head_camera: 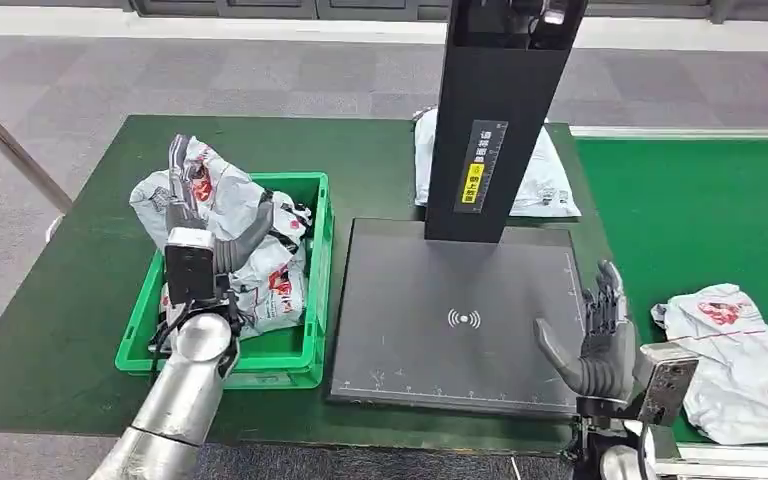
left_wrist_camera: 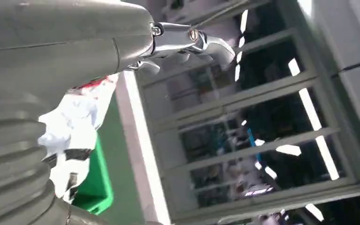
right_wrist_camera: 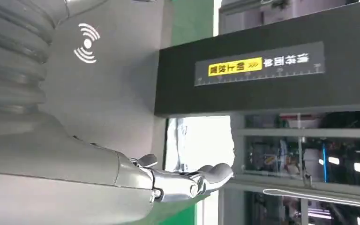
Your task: Moved the parcel from conveyor to table for the left to box.
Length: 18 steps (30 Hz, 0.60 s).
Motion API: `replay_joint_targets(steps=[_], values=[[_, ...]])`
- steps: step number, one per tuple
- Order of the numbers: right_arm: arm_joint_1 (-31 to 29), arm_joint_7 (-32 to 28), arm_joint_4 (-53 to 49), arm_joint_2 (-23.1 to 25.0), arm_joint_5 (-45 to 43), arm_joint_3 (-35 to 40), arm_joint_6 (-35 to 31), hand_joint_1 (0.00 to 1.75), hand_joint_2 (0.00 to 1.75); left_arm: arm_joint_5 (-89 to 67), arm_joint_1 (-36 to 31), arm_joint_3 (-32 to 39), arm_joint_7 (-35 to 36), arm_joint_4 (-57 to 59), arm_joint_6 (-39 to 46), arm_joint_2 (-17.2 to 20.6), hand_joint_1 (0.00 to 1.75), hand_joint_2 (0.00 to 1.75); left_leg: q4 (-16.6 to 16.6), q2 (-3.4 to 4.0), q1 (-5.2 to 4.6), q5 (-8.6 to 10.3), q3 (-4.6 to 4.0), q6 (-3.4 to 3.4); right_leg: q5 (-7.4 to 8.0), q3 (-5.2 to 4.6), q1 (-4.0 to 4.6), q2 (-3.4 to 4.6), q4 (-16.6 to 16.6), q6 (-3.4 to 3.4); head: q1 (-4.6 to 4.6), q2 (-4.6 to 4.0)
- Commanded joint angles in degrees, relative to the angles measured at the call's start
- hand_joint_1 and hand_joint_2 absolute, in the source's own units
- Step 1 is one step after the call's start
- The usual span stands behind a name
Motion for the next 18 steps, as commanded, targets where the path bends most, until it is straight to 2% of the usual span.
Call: replay_joint_targets(steps=[1, 4, 6, 9, 13, 18], values=[[-6.8, 1.8, 14.2, -2.7, 5.0, -5.1, -4.5, 0.0, 1.75, 3.5, 0.5, -9.8, 2.3, 5.1, -5.8, -0.2, 0.0, 1.75, -0.1, 0.01, 0.02, 0.04, 0.11, 0.03, 0.06, 0.15, 0.03, -0.04, -0.2, 0.0, 0.0, 0.0], [-9.1, 5.3, 20.3, -4.6, 9.4, -8.4, -6.3, 0.0, 1.75, 9.8, 0.8, -15.3, 5.2, 9.1, -18.0, -1.3, 0.0, 1.75, -0.2, -0.14, 0.01, 0.08, 0.23, 0.05, 0.06, 0.32, 0.02, -0.18, -0.3, 0.02, -0.02, 0.0], [-11.8, 6.6, 26.6, -6.2, 13.4, -11.2, -10.4, 0.0, 1.75, 13.4, 0.0, -19.7, 6.5, 14.2, -25.5, -2.8, 0.0, 1.75, -0.2, -0.22, -0.02, 0.1, 0.2, 0.08, 0.06, 0.33, -0.01, -0.27, -0.3, 0.04, 0.0, 0.0], [-14.5, 8.0, 35.7, -8.8, 15.6, -14.0, -10.8, 0.0, 1.75, 15.7, -2.7, -24.2, 5.7, 22.4, -29.3, -5.3, 0.0, 1.75, -0.2, -0.27, -0.02, 0.16, 0.23, 0.16, 0.15, 0.43, -0.01, -0.33, -0.4, 0.12, 0.0, 0.0], [-18.2, 10.4, 47.3, -11.3, 23.0, -16.2, -15.2, 0.0, 1.75, 18.3, -3.9, -26.8, 4.9, 28.2, -30.2, -6.8, 0.0, 1.75, -0.1, -0.24, -0.13, 0.09, 0.2, 0.24, 0.18, 0.4, -0.11, -0.31, -0.4, 0.21, 0.0, 0.0], [-18.7, 9.4, 48.4, -11.1, 23.1, -16.6, -15.0, 0.0, 1.75, 18.4, -4.1, -27.0, 4.7, 28.2, -30.1, -6.5, 0.0, 1.75, -0.1, -0.07, -0.16, 0.03, 0.12, 0.27, 0.18, 0.25, -0.14, -0.14, -0.3, 0.15, 0.0, 0.0]])
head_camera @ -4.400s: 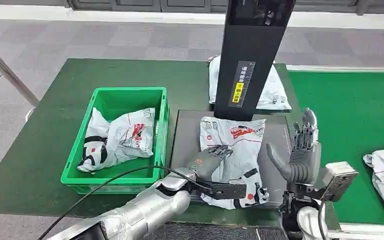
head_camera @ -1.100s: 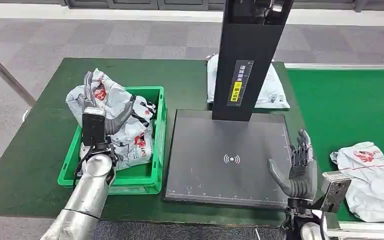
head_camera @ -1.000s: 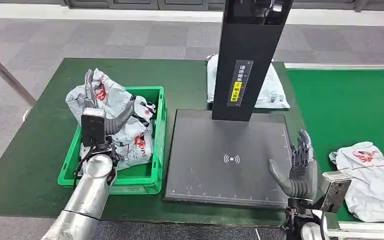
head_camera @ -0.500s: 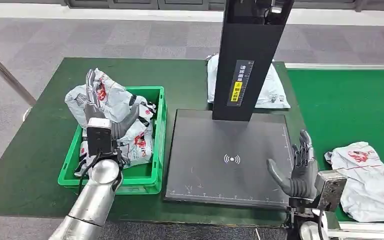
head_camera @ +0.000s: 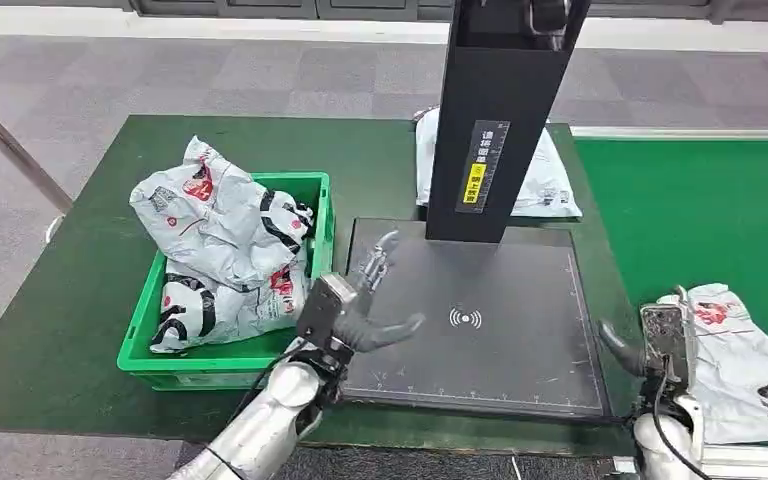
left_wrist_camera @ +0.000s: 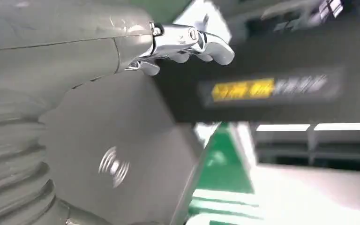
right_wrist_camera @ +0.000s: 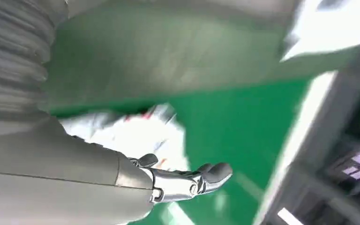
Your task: Moved the parcel from conveyor to table for the left to box.
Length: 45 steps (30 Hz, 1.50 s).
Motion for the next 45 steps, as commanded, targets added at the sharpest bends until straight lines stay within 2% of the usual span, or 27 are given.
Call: replay_joint_targets(steps=[1, 3, 7, 14, 17, 19, 20, 21, 22, 28, 45], values=[[-7.0, 8.4, 22.0, -4.0, 7.2, -3.6, -6.0, 0.0, 1.75, -0.1, -4.2, -7.1, 0.1, 11.3, 0.7, -0.2, 0.0, 1.75, -0.1, 0.0, 0.05, 0.03, 0.17, -0.04, 0.04, 0.2, 0.06, -0.05, -0.2, -0.07, 0.0, 0.0], [-8.6, 8.8, 29.3, -6.7, 10.2, -5.2, -8.5, 0.0, 1.75, -1.4, -4.2, -8.1, -0.7, 12.5, 2.5, -0.9, 0.0, 1.75, -0.1, -0.03, 0.04, 0.03, 0.18, -0.02, 0.02, 0.18, 0.05, -0.07, -0.1, -0.05, 0.0, 0.0], [-10.4, 12.3, 37.6, -9.7, 13.2, -7.6, -8.8, 0.0, 1.75, 0.1, -4.2, -7.6, -1.2, 13.7, 2.7, -1.2, 0.0, 1.75, -0.1, -0.19, 0.0, 0.05, 0.14, 0.02, -0.04, 0.18, 0.02, -0.24, -0.1, 0.03, 0.0, 0.0], [-11.8, 26.5, 43.5, -13.6, 21.1, -7.2, -4.4, 0.0, 1.75, 0.3, -5.6, -7.1, -2.2, 13.1, 3.5, -0.2, 0.0, 1.75, -0.1, -0.09, -0.04, 0.01, 0.05, 0.05, -0.04, 0.11, -0.02, -0.15, -0.1, 0.0, 0.0, 0.0], [-12.8, 32.8, 44.9, -14.9, 25.1, -5.3, 1.3, 0.0, 1.75, 0.6, -6.5, -6.8, -2.2, 13.1, 3.2, 0.3, 0.0, 1.75, -0.1, -0.09, -0.04, 0.02, 0.09, 0.04, -0.02, 0.14, -0.01, -0.16, -0.1, -0.03, 0.0, 0.0], [-13.6, 35.8, 45.3, -15.3, 27.4, -4.1, 7.4, 0.0, 1.75, 0.9, -6.9, -6.6, -2.4, 13.3, 2.8, 0.4, 0.0, 1.75, -0.1, -0.07, 0.0, 0.05, 0.14, 0.05, 0.03, 0.21, 0.03, -0.14, -0.2, -0.02, -0.02, 0.0], [-13.8, 36.7, 45.7, -15.6, 28.4, -3.4, 13.1, 0.0, 1.75, 1.1, -7.1, -6.7, -2.6, 13.5, 2.4, 0.5, 0.0, 1.75, -0.1, 0.0, -0.02, 0.04, 0.08, 0.07, 0.03, 0.13, 0.01, -0.06, -0.1, 0.01, 0.0, 0.0], [-13.8, 36.9, 45.6, -15.8, 28.5, -3.5, 16.7, 0.0, 1.75, 1.3, -7.3, -6.7, -2.6, 13.6, 2.1, 0.5, 0.0, 1.75, 0.0, -0.1, 0.01, 0.02, 0.07, 0.09, -0.02, 0.17, 0.04, -0.14, -0.1, 0.04, -0.02, 0.0], [-13.7, 37.0, 45.6, -15.9, 28.5, -3.6, 16.9, 0.0, 1.75, 1.3, -7.4, -6.7, -2.6, 13.7, 2.1, 0.6, 0.0, 1.75, -0.1, -0.16, 0.0, 0.1, 0.14, 0.11, 0.02, 0.25, 0.03, -0.23, -0.2, 0.02, -0.02, 0.0], [-13.6, 37.0, 45.5, -15.9, 28.6, -3.6, 16.9, 0.0, 1.75, 1.3, -7.5, -6.7, -2.7, 13.8, 2.1, 0.6, 0.0, 1.75, -0.1, -0.39, 0.11, 0.11, 0.36, 0.21, 0.02, 0.77, 0.12, -0.36, -0.5, 0.3, 0.0, 0.0], [-13.6, 37.0, 45.5, -15.9, 28.6, -3.6, 16.9, 0.0, 1.75, 1.3, -7.5, -6.7, -2.7, 13.8, 2.1, 0.6, 0.0, 1.75, 0.0, -0.38, 0.08, 0.09, 0.35, 0.56, 0.2, 1.0, 0.09, -0.36, -0.8, 0.55, 0.0, 0.0]])
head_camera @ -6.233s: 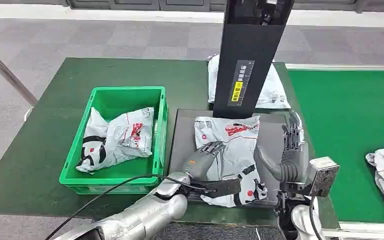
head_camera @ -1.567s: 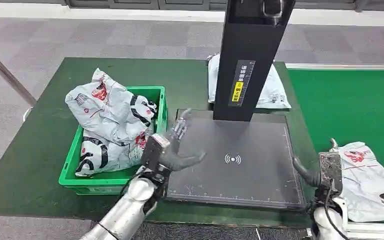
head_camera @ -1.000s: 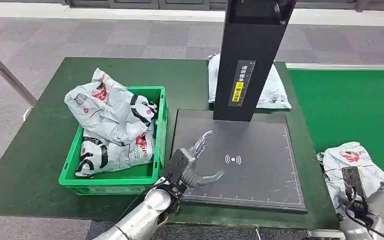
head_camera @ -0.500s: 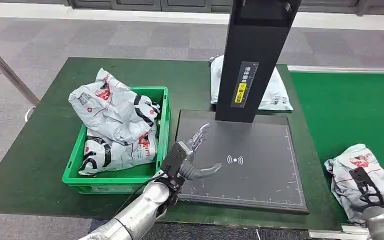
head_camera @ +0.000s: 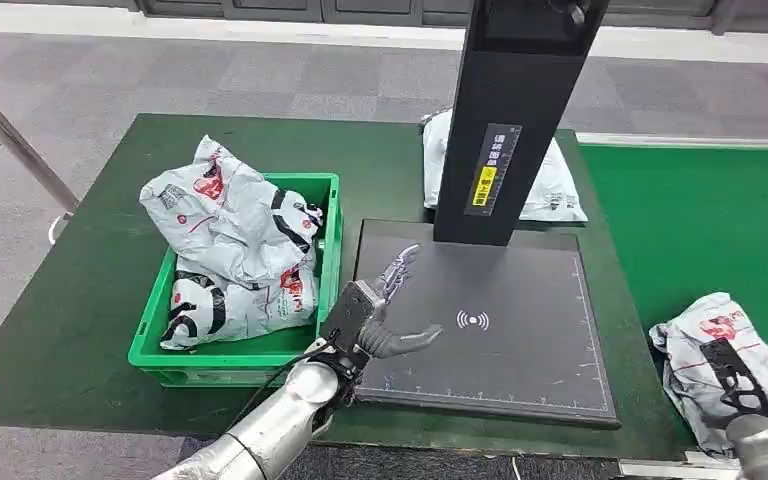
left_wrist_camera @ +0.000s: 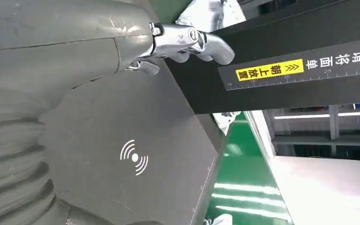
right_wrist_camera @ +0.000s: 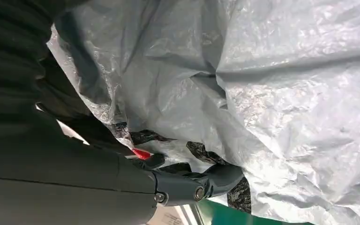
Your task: Moved the parcel from conveyor to table for the left to box.
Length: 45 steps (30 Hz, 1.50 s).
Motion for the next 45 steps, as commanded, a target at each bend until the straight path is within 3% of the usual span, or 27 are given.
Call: replay_joint_targets(steps=[1, 4, 5, 7, 9, 14, 17, 18, 19, 23, 25, 27, 28, 31, 33, 34, 36, 41, 45], values=[[1.4, 0.4, 4.4, 0.9, 0.2, 0.4, 0.6, 0.0, 1.75, 0.1, -2.5, -2.1, 0.1, 3.2, -0.4, 1.9, 0.0, 1.75, -0.1, -0.05, 0.07, 0.05, 0.03, -0.03, 0.06, 0.09, 0.07, -0.1, -0.1, -0.06, 0.0, 0.0], [1.4, 0.4, 4.4, 0.9, 0.2, 0.4, 0.6, 0.0, 1.75, 0.1, -2.5, -2.1, 0.1, 3.2, -0.4, 1.9, 0.0, 1.75, 0.0, -0.05, 0.05, 0.05, 0.02, -0.02, 0.06, 0.09, 0.06, -0.1, -0.1, -0.05, 0.0, 0.0], [0.6, -4.4, 4.3, 1.1, 0.3, 1.4, 8.6, 1.75, 1.75, 0.6, -2.4, -1.5, -0.3, 3.3, 0.1, 2.1, 0.0, 1.75, -0.1, -0.04, 0.05, 0.09, 0.02, -0.02, 0.1, 0.1, 0.06, -0.11, -0.2, -0.06, 0.0, 0.0], [-2.1, -5.3, 3.2, 2.7, 1.1, 2.1, 9.9, 1.75, 1.75, 0.9, -2.3, -0.8, -0.8, 3.3, 0.5, 3.5, 0.0, 1.75, 0.0, 0.04, 0.06, 0.06, 0.0, 0.0, 0.11, 0.06, 0.07, -0.02, -0.1, -0.04, 0.0, 0.0], [-3.8, -6.9, 2.5, 4.1, 1.2, 1.7, 7.5, 1.75, 1.75, 1.3, -1.9, 0.0, -1.4, 2.8, 1.0, 4.2, 0.0, 1.75, -0.1, 0.44, 0.06, 0.04, 0.06, 0.0, 0.21, 0.04, 0.07, 0.37, -0.2, -0.04, 0.0, 0.0], [-4.8, -10.2, 1.6, 5.6, 2.2, 0.3, 3.5, 1.75, 1.75, 1.0, -0.8, 0.8, -1.4, 1.4, 1.9, 4.6, 0.0, 1.75, 0.0, 0.45, 0.12, 0.0, 0.02, 0.05, 0.2, 0.02, 0.11, 0.4, -0.1, 0.07, 0.02, 0.0], [-4.0, -13.8, -0.1, 6.7, 1.5, -0.9, 0.8, 1.75, 1.75, 0.8, -0.8, 1.1, -1.3, 1.4, 2.6, 4.7, 0.0, 1.75, -0.1, 0.58, 0.07, 0.14, -0.02, 0.09, 0.33, -0.08, 0.07, 0.47, -0.2, 0.04, 0.0, 0.0], [-3.7, -21.4, -2.7, 8.4, -1.4, -2.6, -0.2, 1.75, 1.75, 0.6, -0.7, 1.8, -1.9, 1.4, 4.5, 4.7, 0.0, 1.75, 0.0, 0.54, 0.09, 0.09, -0.02, 0.09, 0.28, -0.03, 0.09, 0.44, -0.1, 0.08, 0.0, 0.0], [-4.4, -22.9, -2.9, 9.9, -1.3, -2.2, -0.8, 1.75, 1.75, 0.6, -0.8, 1.9, -2.0, 1.5, 4.3, 5.0, 0.0, 1.75, -0.1, 0.6, 0.07, 0.14, -0.01, 0.06, 0.33, -0.08, 0.08, 0.49, -0.2, 0.04, 0.0, 0.0], [-4.7, -20.9, -5.5, 11.6, -1.7, -0.8, -2.0, 1.75, 1.75, 0.6, -0.8, 2.8, -2.5, 1.0, 4.1, 5.2, 0.0, 1.75, 0.0, 0.75, 0.11, 0.08, -0.03, 0.04, 0.31, -0.11, 0.12, 0.67, -0.1, 0.07, 0.02, 0.0], [-3.7, -26.7, -8.4, 12.4, -5.9, -2.3, -4.2, 1.75, 1.75, 0.3, -0.6, 3.0, -2.2, 0.8, 5.0, 5.3, 0.0, 1.75, -0.1, 0.74, 0.07, 0.13, -0.1, 0.0, 0.33, -0.25, 0.07, 0.67, 0.0, 0.04, 0.02, 0.0], [-1.5, -31.3, -14.3, 13.8, -10.6, -2.8, -4.1, 1.75, 1.75, -0.1, -0.4, 3.7, -2.9, 0.6, 7.0, 5.7, 0.0, 1.75, -0.1, 0.56, 0.07, 0.15, -0.1, 0.01, 0.26, -0.28, 0.07, 0.47, 0.0, 0.07, 0.0, 0.0], [1.9, -34.5, -21.8, 14.6, -11.5, -1.3, -7.4, 1.75, 1.75, -0.1, -0.3, 4.4, -3.6, 0.2, 8.5, 6.0, 0.0, 1.75, -0.1, 0.62, 0.08, 0.19, -0.1, -0.04, 0.3, -0.32, 0.07, 0.5, 0.0, 0.01, 0.0, 0.0], [13.9, -34.6, -45.4, 19.6, -20.5, 2.9, -6.8, 1.75, 1.75, -2.0, -0.2, 7.0, -5.0, -1.2, 13.6, 7.6, 0.0, 1.75, -0.2, 0.59, 0.13, 0.17, -0.07, -0.11, 0.25, -0.28, 0.13, 0.54, 0.0, -0.01, 0.0, 0.0], [19.9, -35.9, -56.8, 22.2, -22.8, 8.7, -9.2, 1.75, 1.75, -5.9, -0.4, 8.5, -5.6, -2.0, 18.3, 8.1, 0.0, 1.75, -0.2, 0.48, 0.15, 0.17, -0.11, -0.15, 0.21, -0.31, 0.14, 0.45, 0.1, -0.01, 0.02, 0.0], [21.6, -36.7, -60.3, 22.5, -18.9, 12.3, -12.1, 1.75, 1.75, -6.9, -0.4, 9.2, -5.5, -2.7, 19.3, 8.2, 0.0, 1.75, -0.3, 0.53, 0.16, 0.17, -0.06, -0.19, 0.18, -0.3, 0.16, 0.47, 0.1, -0.1, 0.0, 0.0], [23.1, -34.0, -64.2, 22.9, -14.7, 16.4, -15.8, 1.75, 1.75, -8.4, -0.2, 10.1, -4.5, -4.2, 19.2, 8.3, 0.0, 1.75, -0.2, 0.49, 0.22, 0.14, -0.1, -0.24, 0.08, -0.36, 0.22, 0.45, 0.1, -0.18, 0.02, 0.0], [24.2, -36.8, -67.6, 23.6, -14.1, 20.8, -15.0, 1.75, 1.75, -10.0, 0.0, 11.5, -4.0, -6.1, 20.5, 7.8, 0.0, 1.75, -0.3, 0.33, 0.18, 0.09, -0.12, -0.43, -0.09, -0.51, 0.17, 0.32, 0.3, -0.37, -0.02, 0.0], [26.1, -34.5, -71.1, 24.9, -10.9, 25.6, -15.7, 1.75, 1.75, -12.3, 0.7, 12.1, -1.8, -9.0, 20.5, 7.9, 0.0, 1.75, -0.2, 0.35, 0.21, 0.07, -0.18, -0.43, -0.14, -0.53, 0.2, 0.31, 0.4, -0.41, 0.0, 0.0]])
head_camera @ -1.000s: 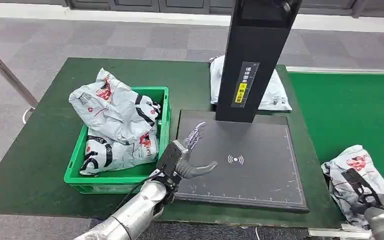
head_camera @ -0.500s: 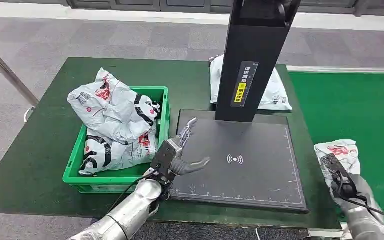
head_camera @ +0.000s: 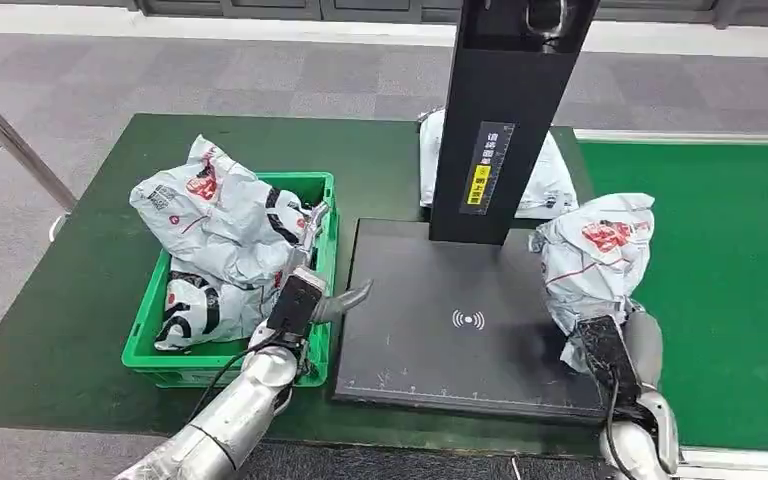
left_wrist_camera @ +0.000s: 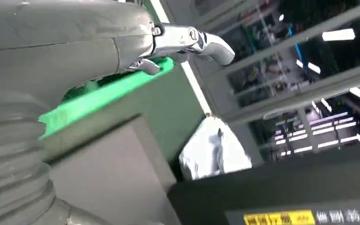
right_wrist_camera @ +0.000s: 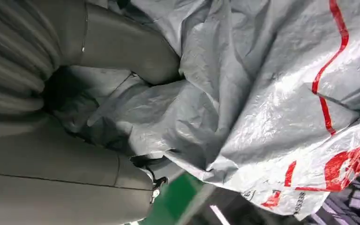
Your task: Moved the parcel from conveyor to table for the left to box.
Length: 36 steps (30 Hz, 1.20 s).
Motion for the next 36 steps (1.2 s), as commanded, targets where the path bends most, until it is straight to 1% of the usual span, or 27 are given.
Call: replay_joint_targets(steps=[1, 4, 6, 7, 8, 9, 11, 13, 14, 15, 16, 17, 19, 21, 23, 24, 25, 30, 31, 33, 36], values=[[4.7, 1.5, -13.4, 3.8, 3.5, 13.1, -0.5, 1.75, 1.75, -2.8, -0.1, 3.7, 2.6, -4.0, 0.3, 1.8, 0.0, 1.75, 0.0, 0.3, 0.03, -0.05, 0.04, -0.06, 0.03, -0.05, 0.04, 0.26, 0.0, -0.08, 0.0, 0.0], [4.5, 1.6, -13.1, 3.3, 3.3, 12.8, -0.6, 1.75, 1.75, -2.9, 0.1, 3.9, 2.7, -3.9, 0.2, 1.7, 0.0, 1.75, -0.1, 0.3, 0.02, -0.03, 0.12, -0.08, 0.04, 0.0, 0.03, 0.24, -0.1, -0.1, -0.02, 0.0], [4.2, 1.6, -12.8, 3.1, 2.9, 12.9, -0.1, 1.75, 1.75, -3.1, 0.1, 3.9, 2.6, -3.9, 0.3, 1.7, 0.0, 1.75, 0.0, 0.09, 0.0, -0.01, 0.02, -0.04, 0.03, -0.02, 0.0, 0.07, 0.0, -0.04, 0.0, 0.0], [3.0, 2.3, -11.4, 2.6, 4.9, 15.8, 3.6, 1.75, 1.75, -4.4, 0.2, 3.9, 2.7, -4.3, -0.5, 1.3, 0.0, 1.75, -0.1, 0.17, 0.0, -0.01, 0.06, -0.04, 0.05, -0.01, 0.01, 0.12, -0.1, -0.06, 0.0, 0.0], [2.4, 3.2, -10.3, 3.4, 7.8, 16.6, 2.2, 1.75, 1.75, -5.0, 0.4, 4.1, 3.2, -4.9, -0.7, 1.0, 0.0, 1.75, -0.1, 0.29, 0.02, -0.03, 0.1, -0.05, 0.08, 0.01, 0.03, 0.23, -0.1, -0.07, 0.0, 0.0], [1.7, 4.3, -9.1, 3.6, 7.1, 17.3, 3.6, 1.75, 1.75, -5.5, 0.7, 4.3, 3.7, -5.5, -1.2, 0.7, 0.0, 1.75, 0.0, 0.25, -0.01, -0.03, 0.03, -0.04, 0.06, -0.04, 0.0, 0.22, -0.1, -0.05, 0.0, 0.0], [1.1, 5.6, -7.2, 3.5, 7.3, 17.7, 4.4, 1.75, 1.75, -6.1, 0.9, 4.6, 4.2, -6.2, -2.3, 0.1, 0.0, 1.75, -0.1, 0.32, 0.01, -0.02, 0.04, -0.06, 0.08, -0.04, 0.02, 0.27, -0.1, -0.07, 0.0, 0.0], [1.6, 8.0, -6.0, 2.4, 6.6, 17.8, 7.9, 1.75, 1.75, -6.5, 0.9, 4.7, 4.3, -6.8, -2.8, -0.2, 0.0, 1.75, 0.0, 0.18, 0.03, -0.01, 0.02, -0.06, 0.06, -0.02, 0.04, 0.15, -0.1, -0.07, -0.02, 0.0], [1.9, 10.8, -5.1, 1.6, 8.2, 18.2, 10.8, 1.75, 1.75, -6.9, 1.1, 4.7, 4.2, -7.5, -3.0, -0.2, 0.0, 1.75, -0.1, 0.17, 0.0, 0.0, 0.07, -0.07, 0.05, 0.0, 0.01, 0.14, -0.1, -0.08, -0.02, 0.0], [2.3, 11.2, -4.2, 1.2, 8.6, 18.1, 11.3, 1.06, 1.75, -7.0, 1.1, 4.8, 4.1, -7.8, -2.8, -0.2, 0.0, 1.75, -0.2, 0.2, 0.02, 0.02, 0.13, -0.08, 0.08, 0.05, 0.03, 0.15, -0.2, -0.1, 0.0, 0.0], [2.0, 16.9, -2.0, -0.2, 16.2, 19.4, 13.4, 0.02, 1.75, -7.5, 1.5, 5.0, 3.9, -8.9, -2.3, -0.3, 0.0, 1.75, -0.1, 0.1, 0.02, 0.01, 0.12, -0.06, 0.06, 0.09, 0.03, 0.06, -0.2, -0.08, -0.02, 0.0], [2.2, 17.8, -1.0, 0.0, 17.5, 19.5, 14.7, 0.0, 1.75, -7.3, 2.0, 5.4, 3.9, -10.0, -2.3, -0.4, 0.0, 1.75, -0.2, 0.15, 0.01, 0.02, 0.15, -0.06, 0.07, 0.09, 0.03, 0.09, -0.2, -0.09, -0.02, 0.0], [2.1, 17.3, 1.3, 0.5, 17.3, 19.1, 14.8, 0.0, 1.75, -7.3, 3.0, 5.7, 3.9, -11.9, -2.2, -0.4, 0.0, 1.75, -0.1, 0.13, 0.05, -0.01, 0.13, -0.03, 0.07, 0.12, 0.06, 0.08, -0.2, -0.05, -0.02, 0.0], [2.1, 17.3, 1.3, 0.5, 17.3, 19.1, 14.8, 0.0, 1.75, -7.3, 3.0, 5.7, 3.9, -11.9, -2.2, -0.4, 0.0, 1.75, -0.2, 0.22, 0.02, -0.02, 0.18, -0.04, 0.07, 0.12, 0.03, 0.17, -0.2, -0.06, 0.0, 0.0], [1.9, 17.4, 1.2, 0.6, 17.5, 19.2, 14.8, 0.0, 1.75, -7.3, 3.2, 5.7, 3.9, -12.3, -2.2, -0.3, 0.0, 1.75, 0.0, 0.11, 0.0, -0.03, 0.01, -0.04, 0.03, -0.03, 0.01, 0.1, -0.1, -0.04, 0.0, 0.0], [1.4, 20.1, 1.8, -0.3, 20.4, 20.4, 16.3, 0.0, 1.75, -7.7, 3.4, 5.9, 3.4, -12.6, -1.4, -0.4, 0.0, 1.75, -0.1, 0.14, -0.01, -0.01, 0.08, -0.05, 0.04, 0.03, 0.0, 0.1, -0.1, -0.06, -0.02, 0.0], [1.4, 20.1, 1.8, -0.3, 20.4, 20.4, 16.3, 0.0, 1.75, -7.7, 3.4, 5.9, 3.4, -12.6, -1.4, -0.4, 0.0, 1.75, 0.0, 0.09, 0.0, -0.01, 0.0, -0.04, 0.04, -0.05, 0.01, 0.08, -0.1, -0.04, 0.0, 0.0], [1.5, 20.1, 1.9, -0.3, 20.4, 20.5, 16.3, 0.0, 1.75, -7.7, 3.5, 5.9, 3.4, -12.7, -1.3, -0.5, 0.0, 1.75, -0.2, 0.15, -0.01, 0.02, 0.09, -0.08, 0.09, 0.02, 0.01, 0.11, -0.2, -0.07, 0.0, 0.0], [1.2, 20.7, 2.9, -0.8, 20.8, 21.1, 17.8, 0.0, 1.75, -7.6, 4.3, 6.0, 3.4, -13.8, -1.3, -0.5, 0.0, 1.75, -0.1, 0.09, -0.02, -0.01, 0.02, -0.06, 0.05, -0.04, -0.01, 0.07, -0.1, -0.05, 0.0, 0.0], [1.1, 20.4, 3.7, -0.8, 20.0, 20.9, 17.6, 0.0, 1.75, -6.9, 4.6, 5.8, 4.6, -13.8, -2.7, -0.7, 0.0, 1.75, -0.2, 0.17, 0.01, 0.0, 0.11, -0.08, 0.08, 0.04, 0.03, 0.12, -0.2, -0.07, -0.02, 0.0], [0.7, 16.6, 4.8, 0.0, 17.4, 20.0, 15.3, 0.0, 1.75, -6.6, 3.4, 4.8, 5.0, -9.5, -2.8, -1.2, 0.0, 1.75, -0.2, 0.15, -0.01, 0.01, 0.14, -0.07, 0.08, 0.08, 0.01, 0.1, -0.2, -0.05, 0.0, 0.0]])
